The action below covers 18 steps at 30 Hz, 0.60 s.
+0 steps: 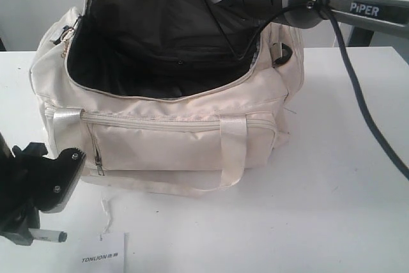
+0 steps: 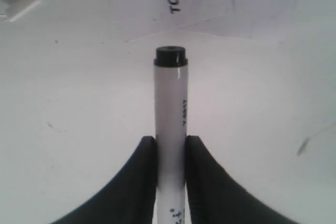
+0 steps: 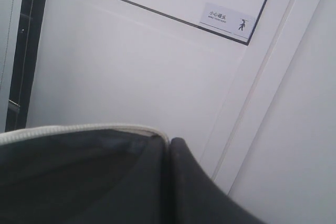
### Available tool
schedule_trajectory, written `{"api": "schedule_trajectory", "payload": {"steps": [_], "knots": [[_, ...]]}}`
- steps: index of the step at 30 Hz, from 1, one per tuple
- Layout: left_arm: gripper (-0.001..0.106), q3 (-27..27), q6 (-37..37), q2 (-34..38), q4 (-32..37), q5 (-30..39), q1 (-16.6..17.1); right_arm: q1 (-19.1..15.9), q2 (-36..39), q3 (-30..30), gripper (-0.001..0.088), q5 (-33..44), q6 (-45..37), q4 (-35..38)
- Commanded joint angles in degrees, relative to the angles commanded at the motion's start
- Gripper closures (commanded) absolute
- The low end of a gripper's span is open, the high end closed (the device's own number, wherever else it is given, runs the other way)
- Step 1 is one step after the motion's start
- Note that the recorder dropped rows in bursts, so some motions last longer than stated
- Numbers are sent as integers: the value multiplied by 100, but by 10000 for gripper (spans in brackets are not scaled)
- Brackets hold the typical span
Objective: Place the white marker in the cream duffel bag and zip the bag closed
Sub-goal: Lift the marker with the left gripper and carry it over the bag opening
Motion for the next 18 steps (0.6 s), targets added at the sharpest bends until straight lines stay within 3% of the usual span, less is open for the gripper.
{"api": "schedule_trajectory", "payload": {"steps": [7, 12, 18], "knots": [[1053, 0, -249, -124, -367, 577, 0, 0, 0, 0, 868, 0, 0, 0], [1053, 0, -160, -356, -995, 502, 0, 0, 0, 0, 868, 0, 0, 0], [1053, 0, 436, -749, -2211, 98, 0, 0, 0, 0, 868, 0, 0, 0]]}}
